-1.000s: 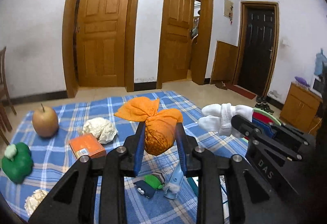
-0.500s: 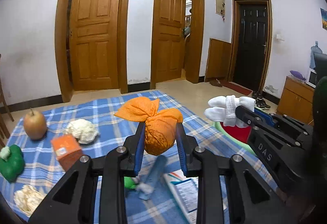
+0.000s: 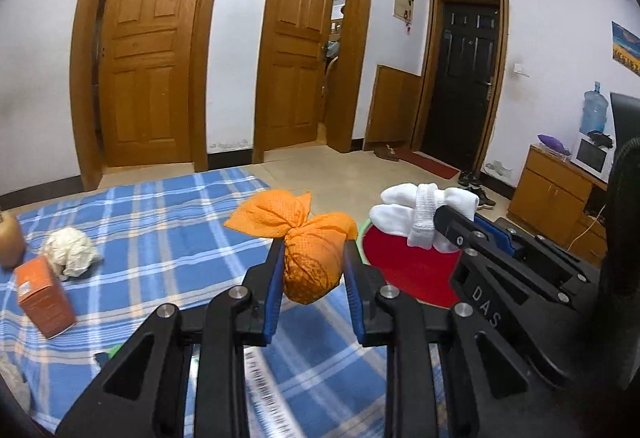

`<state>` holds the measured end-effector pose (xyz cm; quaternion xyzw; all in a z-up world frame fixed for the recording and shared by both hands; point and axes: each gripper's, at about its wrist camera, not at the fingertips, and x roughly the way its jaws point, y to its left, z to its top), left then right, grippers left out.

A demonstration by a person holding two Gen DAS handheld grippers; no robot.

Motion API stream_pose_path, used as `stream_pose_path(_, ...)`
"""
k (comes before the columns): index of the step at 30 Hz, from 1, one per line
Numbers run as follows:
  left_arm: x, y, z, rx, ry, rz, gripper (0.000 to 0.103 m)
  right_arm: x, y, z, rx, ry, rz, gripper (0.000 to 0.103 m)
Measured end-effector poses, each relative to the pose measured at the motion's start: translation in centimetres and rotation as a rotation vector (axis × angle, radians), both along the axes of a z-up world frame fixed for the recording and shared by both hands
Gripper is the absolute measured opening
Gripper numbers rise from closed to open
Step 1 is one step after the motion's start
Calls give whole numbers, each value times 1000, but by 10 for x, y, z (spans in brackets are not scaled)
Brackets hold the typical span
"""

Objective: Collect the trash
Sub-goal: 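Carry the sock and orange bundle with both tools over the red bin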

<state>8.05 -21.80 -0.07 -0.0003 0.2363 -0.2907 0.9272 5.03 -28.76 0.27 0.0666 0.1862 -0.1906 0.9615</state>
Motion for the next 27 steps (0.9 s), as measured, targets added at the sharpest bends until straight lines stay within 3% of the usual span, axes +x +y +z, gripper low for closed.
stream_pose_path(11, 3, -47, -3, 13, 14, -83, 27, -29, -36, 4, -31, -28, -135, 14)
stream_pose_path(18, 5, -72, -1, -10, 18, -132, 28, -43, -66, 2, 53, -42, -226, 14)
stream_pose_path(27, 27, -90, -9, 15, 113, -139, 28, -34, -70, 4, 36, -42, -268, 14)
